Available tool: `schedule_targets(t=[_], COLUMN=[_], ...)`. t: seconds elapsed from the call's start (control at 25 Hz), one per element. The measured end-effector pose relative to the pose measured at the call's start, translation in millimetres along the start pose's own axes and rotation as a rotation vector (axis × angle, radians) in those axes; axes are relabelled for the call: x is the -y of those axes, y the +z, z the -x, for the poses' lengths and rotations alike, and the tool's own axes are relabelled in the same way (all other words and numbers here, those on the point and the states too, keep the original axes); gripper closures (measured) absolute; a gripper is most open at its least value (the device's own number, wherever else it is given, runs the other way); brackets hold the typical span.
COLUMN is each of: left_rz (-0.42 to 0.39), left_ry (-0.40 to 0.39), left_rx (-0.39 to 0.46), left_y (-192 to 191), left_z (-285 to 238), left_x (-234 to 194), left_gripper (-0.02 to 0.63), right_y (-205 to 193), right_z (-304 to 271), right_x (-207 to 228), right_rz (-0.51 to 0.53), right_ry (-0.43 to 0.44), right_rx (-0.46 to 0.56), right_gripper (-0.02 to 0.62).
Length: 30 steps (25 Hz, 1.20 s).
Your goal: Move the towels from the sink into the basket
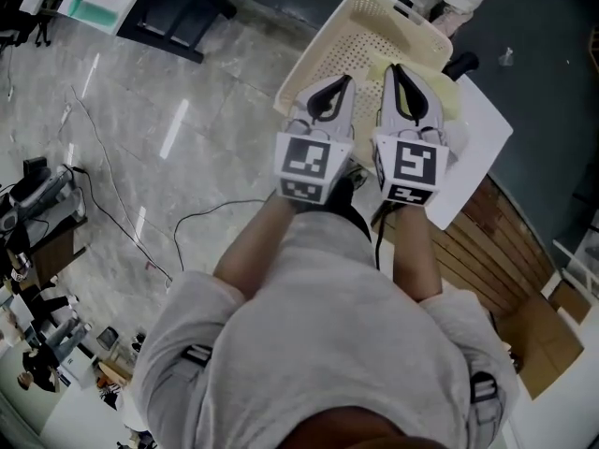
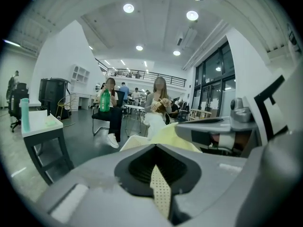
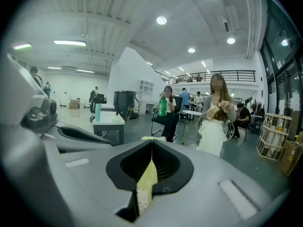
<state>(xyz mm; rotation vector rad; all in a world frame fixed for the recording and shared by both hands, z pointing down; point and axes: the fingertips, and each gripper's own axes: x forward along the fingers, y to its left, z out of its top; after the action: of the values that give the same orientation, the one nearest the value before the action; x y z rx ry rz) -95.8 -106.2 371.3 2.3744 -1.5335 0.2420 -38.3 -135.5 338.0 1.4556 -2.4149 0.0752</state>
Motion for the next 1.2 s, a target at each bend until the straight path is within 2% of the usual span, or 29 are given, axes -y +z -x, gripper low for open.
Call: schedule_targets(t=[0.28, 0.52, 0.8, 1.2], left_rz=[0.007, 0.007, 0.007, 0.013], left_ry=[-0.012, -0.072, -0.16, -0.218], left_rx=[0.021, 0.045, 0.07, 0.047], left_y=[7, 21, 38, 34], left_z=[14, 13, 9, -2], left_x=[-40, -66, -78, -70], left_gripper=[0.586, 0.586, 0.586, 0.586], right_y=[23, 45, 63, 55], right_z=[-23, -35, -34, -29], right_x=[-35, -48, -41, -20], right_rz=[0.02, 0.043, 0.058, 0.035], right_ry=[-0.017, -0.089, -0.21, -0.286], right_rx=[0.018, 0.026, 0.024, -0.006], right_gripper=[0.583, 0.583, 0.583, 0.583])
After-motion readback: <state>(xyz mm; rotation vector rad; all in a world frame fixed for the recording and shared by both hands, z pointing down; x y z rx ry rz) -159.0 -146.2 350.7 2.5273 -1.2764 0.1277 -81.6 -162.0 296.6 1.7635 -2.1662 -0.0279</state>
